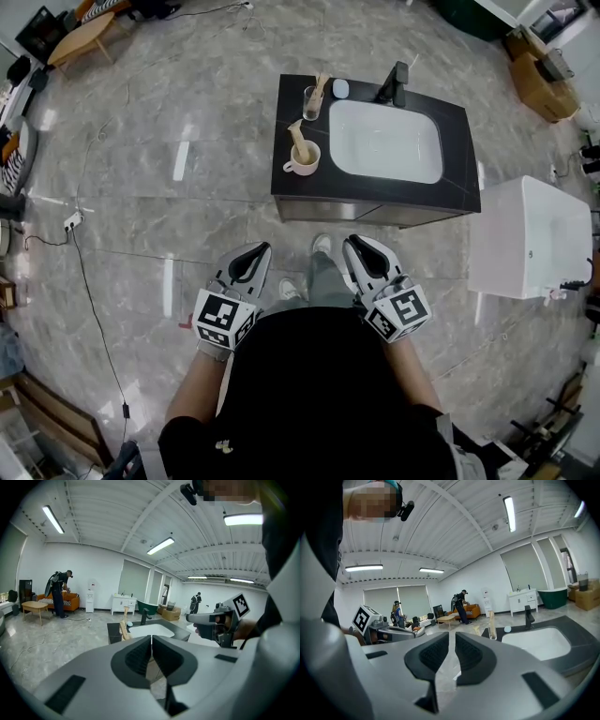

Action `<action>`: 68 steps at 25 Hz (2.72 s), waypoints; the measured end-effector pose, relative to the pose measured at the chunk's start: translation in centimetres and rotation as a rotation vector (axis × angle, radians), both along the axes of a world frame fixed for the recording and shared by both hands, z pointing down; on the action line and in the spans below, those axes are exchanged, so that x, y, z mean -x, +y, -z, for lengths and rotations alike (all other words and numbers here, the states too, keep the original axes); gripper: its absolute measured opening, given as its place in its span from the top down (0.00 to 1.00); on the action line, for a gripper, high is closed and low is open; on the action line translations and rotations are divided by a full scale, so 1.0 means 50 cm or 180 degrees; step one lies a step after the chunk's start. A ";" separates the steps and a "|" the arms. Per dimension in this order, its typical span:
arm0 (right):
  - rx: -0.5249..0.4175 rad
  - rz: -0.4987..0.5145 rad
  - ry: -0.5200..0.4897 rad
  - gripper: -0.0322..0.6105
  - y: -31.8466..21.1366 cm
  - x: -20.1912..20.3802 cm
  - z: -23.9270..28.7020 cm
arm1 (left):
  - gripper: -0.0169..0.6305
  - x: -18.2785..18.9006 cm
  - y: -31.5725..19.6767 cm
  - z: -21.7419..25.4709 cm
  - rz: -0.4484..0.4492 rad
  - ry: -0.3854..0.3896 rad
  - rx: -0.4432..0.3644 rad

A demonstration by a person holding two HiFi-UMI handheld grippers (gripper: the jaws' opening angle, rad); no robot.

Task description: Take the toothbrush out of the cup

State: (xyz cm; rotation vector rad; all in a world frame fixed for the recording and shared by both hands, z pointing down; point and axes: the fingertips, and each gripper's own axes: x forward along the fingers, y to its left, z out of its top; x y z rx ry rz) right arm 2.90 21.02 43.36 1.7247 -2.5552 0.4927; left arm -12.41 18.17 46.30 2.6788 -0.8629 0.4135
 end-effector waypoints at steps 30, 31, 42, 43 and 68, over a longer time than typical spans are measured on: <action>0.0052 0.0150 -0.0309 0.86 -0.447 -0.215 -0.018 | 0.93 -0.186 -0.395 -0.031 0.0289 -0.0230 0.0173; 0.0051 0.0155 -0.0322 0.86 -0.455 -0.218 -0.020 | 0.93 -0.192 -0.401 -0.031 0.0291 -0.0233 0.0171; 0.0151 0.0106 -0.0259 0.86 -0.533 -0.214 -0.054 | 0.93 -0.169 -0.471 -0.010 0.0312 -0.0217 0.0105; 0.0159 0.0088 -0.0248 0.86 -0.539 -0.213 -0.057 | 0.93 -0.161 -0.473 -0.008 0.0305 -0.0230 0.0097; 0.0727 -0.0209 0.0201 0.68 -0.748 -0.182 -0.262 | 0.93 0.107 -0.460 -0.025 0.0885 -0.0396 0.0248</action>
